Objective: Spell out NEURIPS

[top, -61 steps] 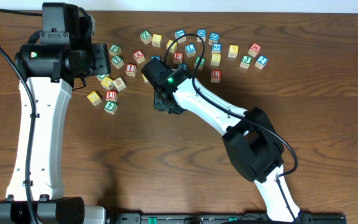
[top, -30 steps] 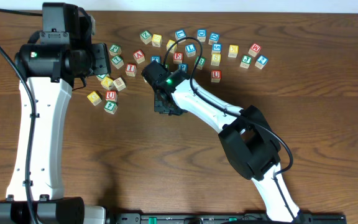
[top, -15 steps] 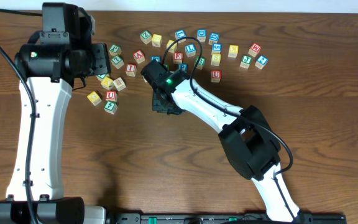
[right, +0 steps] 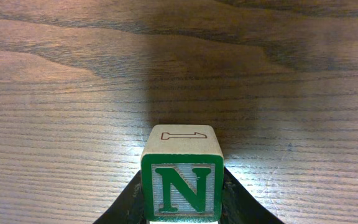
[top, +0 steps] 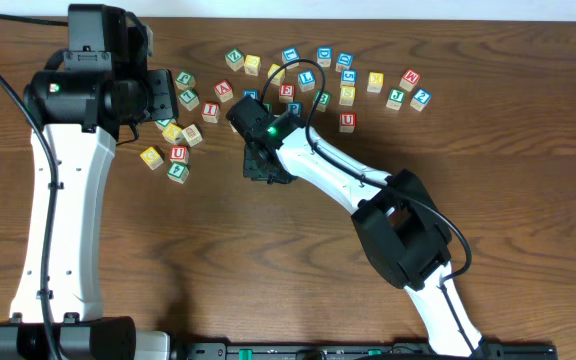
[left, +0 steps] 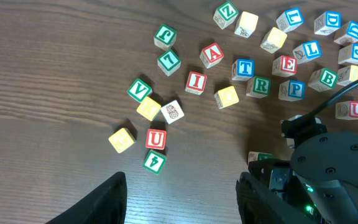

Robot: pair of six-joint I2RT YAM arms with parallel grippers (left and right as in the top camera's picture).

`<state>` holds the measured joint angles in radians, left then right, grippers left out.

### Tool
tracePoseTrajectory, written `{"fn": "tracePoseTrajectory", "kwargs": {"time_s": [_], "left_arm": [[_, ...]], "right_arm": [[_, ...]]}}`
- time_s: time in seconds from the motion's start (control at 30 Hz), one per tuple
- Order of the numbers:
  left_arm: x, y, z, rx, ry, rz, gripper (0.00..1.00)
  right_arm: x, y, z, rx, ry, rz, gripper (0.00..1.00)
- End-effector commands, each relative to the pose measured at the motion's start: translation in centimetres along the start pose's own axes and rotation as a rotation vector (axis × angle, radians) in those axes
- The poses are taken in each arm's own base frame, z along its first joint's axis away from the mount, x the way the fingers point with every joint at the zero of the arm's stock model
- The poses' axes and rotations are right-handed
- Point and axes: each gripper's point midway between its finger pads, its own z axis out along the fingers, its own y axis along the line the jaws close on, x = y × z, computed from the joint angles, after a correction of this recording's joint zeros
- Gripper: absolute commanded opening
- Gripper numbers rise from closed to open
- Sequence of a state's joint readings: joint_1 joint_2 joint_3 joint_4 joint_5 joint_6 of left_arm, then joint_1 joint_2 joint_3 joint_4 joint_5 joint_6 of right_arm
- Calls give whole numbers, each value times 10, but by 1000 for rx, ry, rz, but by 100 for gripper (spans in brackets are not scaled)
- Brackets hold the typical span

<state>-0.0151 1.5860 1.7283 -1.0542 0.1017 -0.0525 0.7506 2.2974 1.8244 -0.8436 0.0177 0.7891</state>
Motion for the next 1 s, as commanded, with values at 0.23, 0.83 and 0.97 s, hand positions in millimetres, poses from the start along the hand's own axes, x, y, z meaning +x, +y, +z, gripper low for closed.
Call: {"fn": "tracePoseTrajectory", "kwargs": {"time_s": [0.23,0.83,0.97], "left_arm": [[-1,1,-3,-8,-6,-4,56],[-1,1,-3,-8,-6,-5,56],[-1,1,-3,-8,-6,-5,56]], "right_arm": [[4,3,5,3,8,9,29],[3,3,5,6,7,10,35],[1,1,5,8,6,15,36]]}}
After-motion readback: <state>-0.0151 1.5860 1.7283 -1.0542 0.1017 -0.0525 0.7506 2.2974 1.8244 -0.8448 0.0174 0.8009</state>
